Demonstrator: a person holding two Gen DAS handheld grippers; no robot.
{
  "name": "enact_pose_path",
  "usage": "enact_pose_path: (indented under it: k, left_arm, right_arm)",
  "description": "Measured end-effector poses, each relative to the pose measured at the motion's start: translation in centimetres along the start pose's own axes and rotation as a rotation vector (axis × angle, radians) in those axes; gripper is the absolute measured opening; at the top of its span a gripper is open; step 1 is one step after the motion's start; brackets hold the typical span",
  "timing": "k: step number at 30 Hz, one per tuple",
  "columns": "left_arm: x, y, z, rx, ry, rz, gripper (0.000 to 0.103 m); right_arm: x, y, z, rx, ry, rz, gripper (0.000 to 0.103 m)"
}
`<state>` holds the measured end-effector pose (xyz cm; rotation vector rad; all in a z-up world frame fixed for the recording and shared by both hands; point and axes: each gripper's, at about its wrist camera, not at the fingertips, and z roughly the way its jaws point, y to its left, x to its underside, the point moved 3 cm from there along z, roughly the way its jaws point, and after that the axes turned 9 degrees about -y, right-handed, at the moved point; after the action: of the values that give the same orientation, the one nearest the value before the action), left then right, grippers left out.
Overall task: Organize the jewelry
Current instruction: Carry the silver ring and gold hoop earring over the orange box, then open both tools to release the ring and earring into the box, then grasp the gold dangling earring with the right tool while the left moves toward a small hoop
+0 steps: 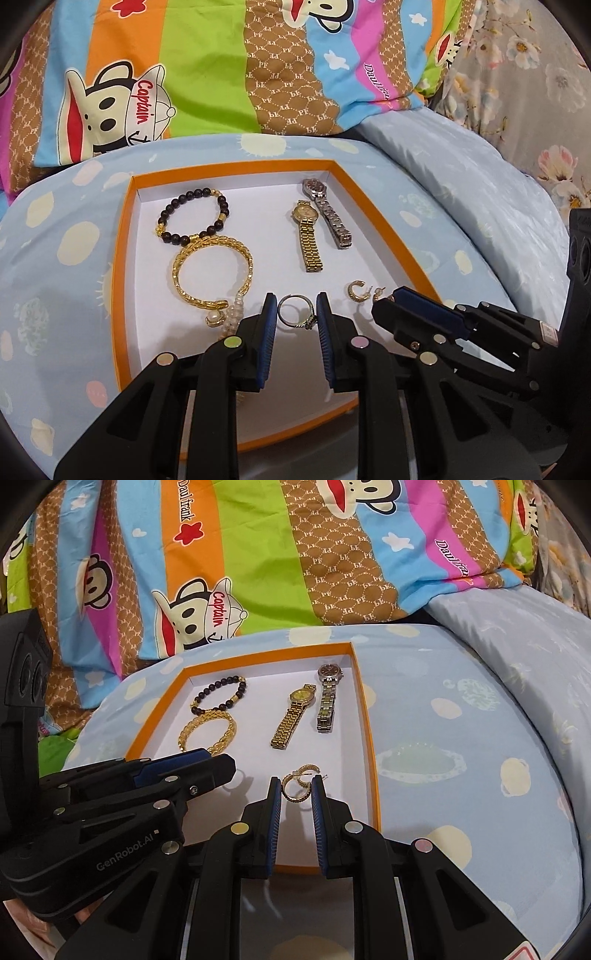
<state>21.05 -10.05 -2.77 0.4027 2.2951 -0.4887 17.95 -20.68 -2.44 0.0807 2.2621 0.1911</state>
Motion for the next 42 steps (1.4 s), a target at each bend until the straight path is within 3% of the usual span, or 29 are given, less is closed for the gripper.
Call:
enact_pose_path:
  k: [10, 20, 26, 35, 42]
  left_arm:
    - [-0.7, 1.0, -0.3, 0.002, -0.048, -0.027, 0.030]
    - [-2.3, 5.0, -8.3, -0.062, -0.190, -0.133, 0.030]
    - [0.9, 6.1, -11.0, -0.121, -0.154, -0.142, 0.030]
    - [7.4, 5.4, -12.9, -0.111, -0.063, -0.177, 0.030]
    - [10.5, 3.6, -13.6, -0.080, -0.019, -0.166, 0.030]
  right_arm:
    - [-0.4, -0.5, -0.3, 0.002, -0.034, 0.023, 0.018]
    - [-0.5, -1.4, -6.6, 0.016, -0.122, 0.039, 0.018]
    - [3.5, 0.9, -9.5, -0.001, -0.078, -0.018, 0.018]
    - [9.8, 4.4, -10.9, -0.070, 0.027, -0.040, 0.018]
    - [11.5, 5.8, -11.1, -0.080, 0.049, -0.056, 0.019]
